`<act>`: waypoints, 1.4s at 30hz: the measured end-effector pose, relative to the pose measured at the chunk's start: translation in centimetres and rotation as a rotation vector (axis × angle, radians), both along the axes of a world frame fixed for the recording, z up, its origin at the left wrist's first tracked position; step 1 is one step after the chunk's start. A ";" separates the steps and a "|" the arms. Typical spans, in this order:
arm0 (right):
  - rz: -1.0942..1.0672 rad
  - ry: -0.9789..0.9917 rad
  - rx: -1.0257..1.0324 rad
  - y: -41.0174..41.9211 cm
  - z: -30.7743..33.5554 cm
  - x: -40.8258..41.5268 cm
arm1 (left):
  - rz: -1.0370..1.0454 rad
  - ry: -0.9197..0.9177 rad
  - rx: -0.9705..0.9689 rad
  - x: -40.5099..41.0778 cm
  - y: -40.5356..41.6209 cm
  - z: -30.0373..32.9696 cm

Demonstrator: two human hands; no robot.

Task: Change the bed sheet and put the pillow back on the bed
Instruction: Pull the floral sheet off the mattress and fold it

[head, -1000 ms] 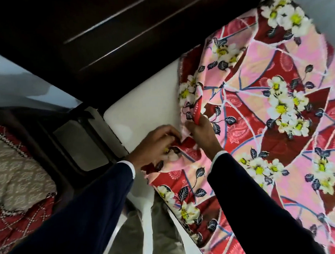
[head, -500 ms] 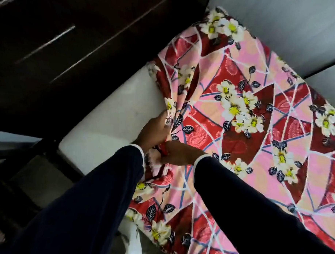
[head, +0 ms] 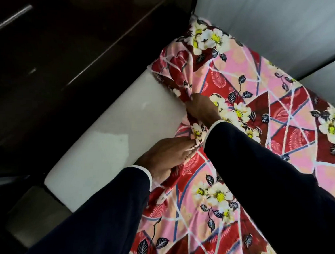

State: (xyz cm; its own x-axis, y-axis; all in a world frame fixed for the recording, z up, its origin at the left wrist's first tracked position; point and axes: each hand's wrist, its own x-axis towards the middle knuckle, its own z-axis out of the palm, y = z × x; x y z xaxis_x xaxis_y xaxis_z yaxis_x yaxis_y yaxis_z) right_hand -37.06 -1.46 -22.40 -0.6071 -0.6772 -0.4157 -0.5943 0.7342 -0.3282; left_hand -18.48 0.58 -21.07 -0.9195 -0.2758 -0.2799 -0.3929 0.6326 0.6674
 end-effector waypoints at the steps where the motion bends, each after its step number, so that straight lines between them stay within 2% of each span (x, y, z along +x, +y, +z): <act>1: -0.028 -0.024 -0.016 0.8 -0.1 -1.0 | -0.023 0.006 -0.019 -0.4 -0.7 -0.3; 3: -0.072 -0.087 -0.099 3.1 0.1 -3.1 | 0.061 -0.012 0.118 -1.0 -2.5 -1.0; 6: -0.103 -0.171 -0.166 7.4 1.2 -4.4 | 0.376 0.012 0.332 -1.5 -4.9 -2.4; 8: -0.132 -0.299 -0.183 11.4 2.0 -3.3 | 0.557 0.032 0.472 -2.7 -6.2 -3.0; 11: -0.107 -0.460 -0.148 17.5 1.1 0.7 | 0.665 0.016 0.665 -6.2 -6.5 -2.4; 13: 0.003 -0.457 -0.085 20.6 -0.9 2.5 | 0.654 0.064 0.727 -9.1 -5.4 -2.0; 15: 0.171 -0.397 -0.035 21.8 -2.9 2.8 | 0.565 0.062 0.722 -11.3 -3.9 -2.7; 17: 0.152 -0.479 0.031 20.7 -3.0 1.5 | 0.429 -0.034 0.585 -12.6 -2.3 -2.9; 19: 0.298 -0.414 0.034 18.7 -1.8 -1.1 | 0.291 -0.081 0.461 -13.3 -0.6 -3.3; 22: 0.078 -0.670 0.036 16.9 0.2 -5.2 | -0.035 -0.049 0.331 -13.1 1.3 -3.3; 23: 0.067 -0.707 0.072 16.7 0.2 -6.1 | -0.166 -0.050 0.277 -13.1 1.2 -2.9; 26: 0.253 -0.643 0.306 18.2 -1.4 -4.3 | -0.491 -0.129 0.056 -13.2 -0.2 -1.1; 28: 0.217 -0.681 0.263 19.3 -2.9 -1.8 | -0.563 -0.116 -0.005 -13.1 -0.9 -0.3; 31: 0.029 -0.840 0.175 20.0 -4.4 1.6 | -0.594 -0.141 0.005 -11.8 -0.5 0.8; 33: 0.001 -0.865 0.181 19.9 -4.8 3.5 | -0.589 -0.084 0.005 -10.0 0.5 1.3; 35: -0.007 -0.862 0.119 19.6 -4.7 5.7 | -0.480 0.032 -0.038 -7.0 1.0 0.4; 37: -0.068 -0.896 -0.005 19.3 -4.7 7.6 | -0.192 0.106 -0.049 -2.7 0.9 -1.5; 38: -0.127 -0.885 -0.045 19.1 -4.6 8.3 | -0.002 0.087 -0.019 0.1 0.7 -2.5; 40: -0.280 -0.847 -0.098 19.3 -4.5 9.7 | 0.361 -0.001 0.168 6.0 0.7 -3.3; 42: -0.353 -0.913 -0.062 19.8 -4.3 11.2 | 0.548 -0.127 0.465 12.3 1.7 -3.3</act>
State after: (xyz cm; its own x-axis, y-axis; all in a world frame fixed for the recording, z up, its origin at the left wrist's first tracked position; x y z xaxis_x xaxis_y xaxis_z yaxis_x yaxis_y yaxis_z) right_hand -25.82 18.32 -26.68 -0.2419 -0.5549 -0.7960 0.1574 0.7870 -0.5965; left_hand -6.22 2.28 -24.37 -0.6359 -0.5139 -0.5757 -0.6643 -0.0152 0.7473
